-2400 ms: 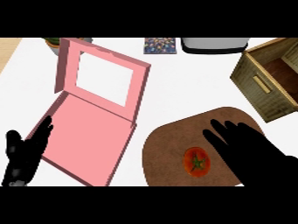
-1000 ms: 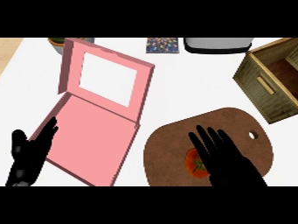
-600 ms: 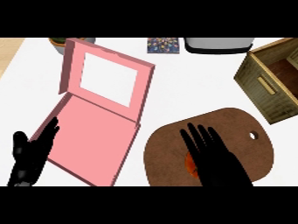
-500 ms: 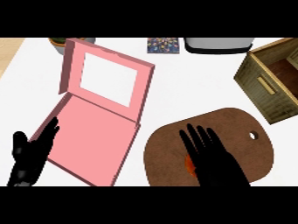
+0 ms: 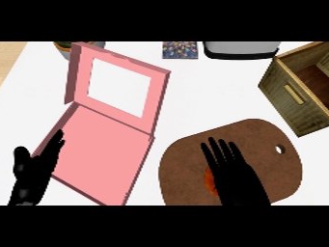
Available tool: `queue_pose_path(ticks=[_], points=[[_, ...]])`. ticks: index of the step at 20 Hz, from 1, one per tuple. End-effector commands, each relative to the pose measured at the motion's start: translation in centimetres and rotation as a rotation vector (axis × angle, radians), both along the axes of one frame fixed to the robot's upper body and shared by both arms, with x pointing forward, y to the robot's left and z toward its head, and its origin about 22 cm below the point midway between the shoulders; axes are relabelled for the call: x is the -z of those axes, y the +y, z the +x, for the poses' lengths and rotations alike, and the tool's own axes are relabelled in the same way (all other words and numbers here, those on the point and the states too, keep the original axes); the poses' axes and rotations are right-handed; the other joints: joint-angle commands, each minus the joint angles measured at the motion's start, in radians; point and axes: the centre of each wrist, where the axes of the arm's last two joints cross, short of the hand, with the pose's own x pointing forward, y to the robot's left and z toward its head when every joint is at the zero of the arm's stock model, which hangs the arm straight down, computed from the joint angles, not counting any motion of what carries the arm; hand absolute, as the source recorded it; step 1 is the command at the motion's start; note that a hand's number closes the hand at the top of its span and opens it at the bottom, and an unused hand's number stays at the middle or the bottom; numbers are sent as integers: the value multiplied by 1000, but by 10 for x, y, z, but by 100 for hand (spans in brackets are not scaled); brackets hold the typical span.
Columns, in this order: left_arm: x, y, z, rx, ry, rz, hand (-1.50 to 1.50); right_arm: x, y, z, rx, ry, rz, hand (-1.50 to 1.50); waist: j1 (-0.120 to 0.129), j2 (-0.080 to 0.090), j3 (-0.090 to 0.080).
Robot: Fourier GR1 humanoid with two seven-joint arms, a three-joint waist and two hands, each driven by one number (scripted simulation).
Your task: Pick the tomato from the cutting board and place it in the basket
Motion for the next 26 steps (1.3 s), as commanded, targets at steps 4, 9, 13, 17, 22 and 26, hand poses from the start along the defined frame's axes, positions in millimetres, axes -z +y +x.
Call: queue_pose_path(ticks=[4,9,13,17,22,26], points=[[16,-21,-21,4,120,-48,0,5,-13,3,-15,2,17,-150,0,8,-17],[22,-9,0,5,116,-57,0,29,-2,20,0,-7,6,-150,-1,11,-18],[32,-20,-18,-3,116,-51,0,28,-5,18,-42,-23,-20,150,1,10,-18],[13,2,-15,-3,108,-38,0,45,-22,18,-111,-86,-110,150,3,9,-17],[19,-16,-2,5,108,-45,0,58,-11,15,-134,-98,-123,150,-2,10,-17],[15,-1,-15,-24,119,-38,0,24,-52,-13,-248,26,-82,150,-19,5,-18]])
